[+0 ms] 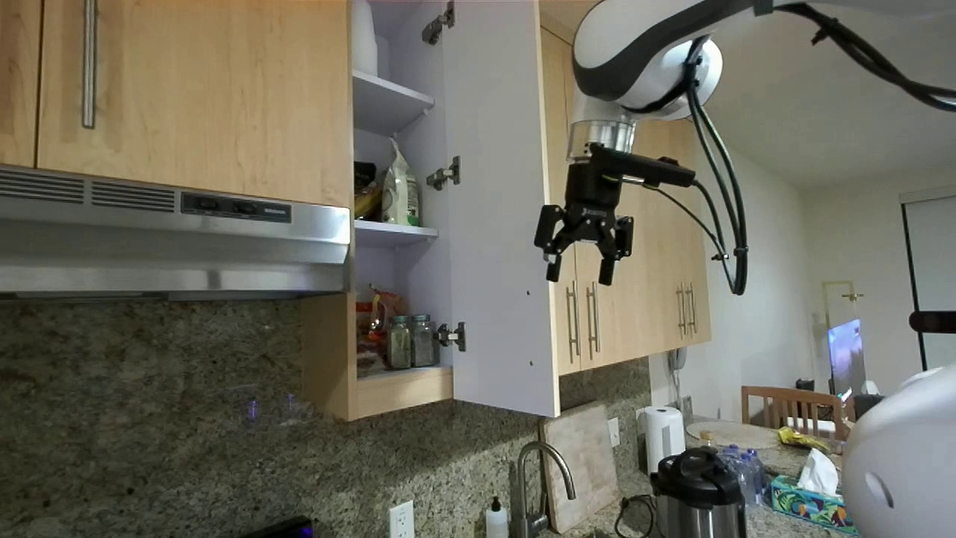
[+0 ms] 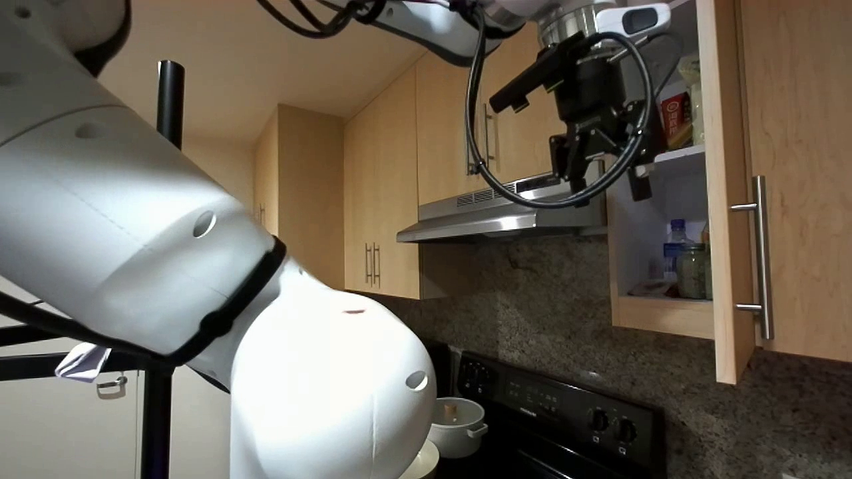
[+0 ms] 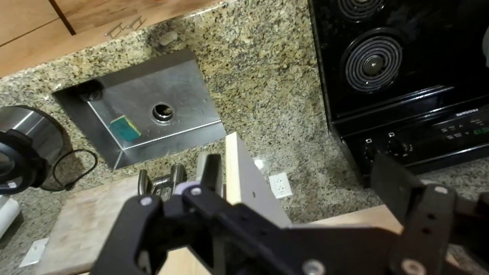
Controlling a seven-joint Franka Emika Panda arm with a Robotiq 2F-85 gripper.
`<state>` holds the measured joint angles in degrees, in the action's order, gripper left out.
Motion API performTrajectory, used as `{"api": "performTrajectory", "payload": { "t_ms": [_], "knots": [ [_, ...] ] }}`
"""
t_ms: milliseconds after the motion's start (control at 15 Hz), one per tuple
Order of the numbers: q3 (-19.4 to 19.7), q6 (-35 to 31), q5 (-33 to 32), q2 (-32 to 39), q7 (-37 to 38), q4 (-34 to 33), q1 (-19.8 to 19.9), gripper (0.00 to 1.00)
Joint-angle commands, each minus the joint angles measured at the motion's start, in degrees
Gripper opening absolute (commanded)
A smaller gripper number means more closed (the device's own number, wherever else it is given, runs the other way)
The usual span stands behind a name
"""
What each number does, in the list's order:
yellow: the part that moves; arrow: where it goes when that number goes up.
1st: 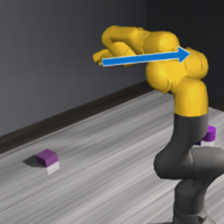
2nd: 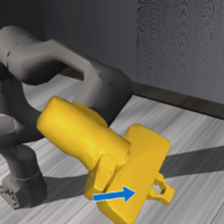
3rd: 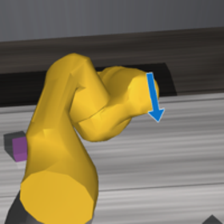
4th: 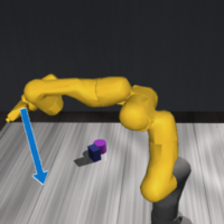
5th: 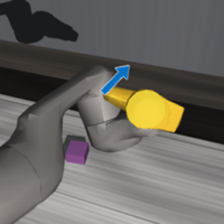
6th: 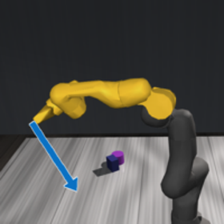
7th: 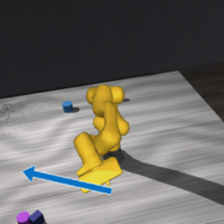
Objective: Close the cabinet door
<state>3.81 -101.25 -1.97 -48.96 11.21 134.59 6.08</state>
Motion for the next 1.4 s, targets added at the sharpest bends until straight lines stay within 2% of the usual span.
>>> {"api": "performTrajectory", "payload": {
  "t_ms": [0,467,600,867,1133,1333],
  "knots": [
    [2.61,-4.00,-1.54,-5.45,-0.20,2.42,4.33,1.00],
    [5.75,-20.78,-0.98,-5.14,1.43,4.37,10.69,1.00],
    [6.00,-30.53,-0.30,-5.15,1.71,6.58,11.31,1.00],
    [4.03,-48.04,0.24,-2.34,3.12,8.98,11.96,1.00],
    [1.29,-55.92,0.70,3.76,5.55,6.37,13.12,1.00],
    [0.15,-56.52,0.44,7.22,6.33,4.38,14.79,1.00]
  ]
}}
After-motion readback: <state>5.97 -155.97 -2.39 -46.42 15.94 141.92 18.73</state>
